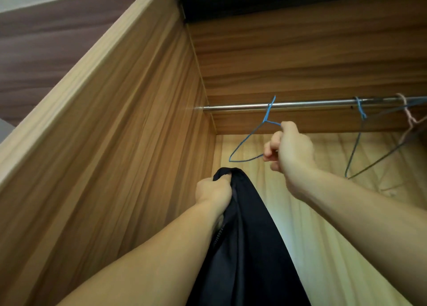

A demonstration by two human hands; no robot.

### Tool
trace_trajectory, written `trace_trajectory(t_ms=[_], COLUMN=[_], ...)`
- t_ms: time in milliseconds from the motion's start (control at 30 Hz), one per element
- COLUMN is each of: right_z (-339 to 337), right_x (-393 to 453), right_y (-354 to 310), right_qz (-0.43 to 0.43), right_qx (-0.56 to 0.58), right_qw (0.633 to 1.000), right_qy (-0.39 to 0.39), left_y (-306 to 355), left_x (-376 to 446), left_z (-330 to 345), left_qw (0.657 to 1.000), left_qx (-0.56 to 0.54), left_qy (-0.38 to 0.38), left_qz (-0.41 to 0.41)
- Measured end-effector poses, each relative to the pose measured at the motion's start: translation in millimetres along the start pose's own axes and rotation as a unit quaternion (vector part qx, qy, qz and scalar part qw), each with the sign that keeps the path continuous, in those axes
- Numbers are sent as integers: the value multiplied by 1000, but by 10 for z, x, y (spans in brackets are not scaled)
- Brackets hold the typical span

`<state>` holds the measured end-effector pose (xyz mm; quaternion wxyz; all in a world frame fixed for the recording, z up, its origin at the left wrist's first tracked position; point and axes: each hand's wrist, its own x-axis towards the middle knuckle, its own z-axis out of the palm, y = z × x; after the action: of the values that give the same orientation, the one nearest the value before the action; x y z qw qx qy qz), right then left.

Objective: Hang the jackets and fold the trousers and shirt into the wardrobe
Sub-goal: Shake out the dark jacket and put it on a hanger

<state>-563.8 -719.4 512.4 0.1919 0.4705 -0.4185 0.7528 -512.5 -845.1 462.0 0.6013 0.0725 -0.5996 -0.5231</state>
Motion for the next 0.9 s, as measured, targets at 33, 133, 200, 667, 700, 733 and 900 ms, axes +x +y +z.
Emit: trace_trajectory(t_ms=[33, 133, 200, 667, 700, 733, 900], right_z=[-137, -465, -590, -1247, -1214, -1191, -1601], right_x=[-113, -334, -371, -1461, -1550, -1652, -2099], right_y=[86, 353, 463, 644, 635, 617, 310], right_qz=[19, 156, 204, 363, 333, 297, 265], right_qx=[-14, -68, -58, -79, -115, -143, -90], right_qw=[999, 972, 967, 901, 909, 921, 948], right_qy=[-38, -159, -141, -226, -224, -209, -153], left_y=[-1, -2, 3, 91, 114, 150, 472], left_x=[-34, -161, -234, -870, -961, -1063, -1568], left_z=[20, 61, 84, 51, 36, 20, -3], left_qw=[1000, 1000, 1000, 999, 998, 998, 999], left_qx=[0, 4, 8, 17, 22, 27, 19], left_qy=[0, -15, -18, -30, -29, -25, -1], left_qz=[0, -8, -16, -40, -43, -45, -31])
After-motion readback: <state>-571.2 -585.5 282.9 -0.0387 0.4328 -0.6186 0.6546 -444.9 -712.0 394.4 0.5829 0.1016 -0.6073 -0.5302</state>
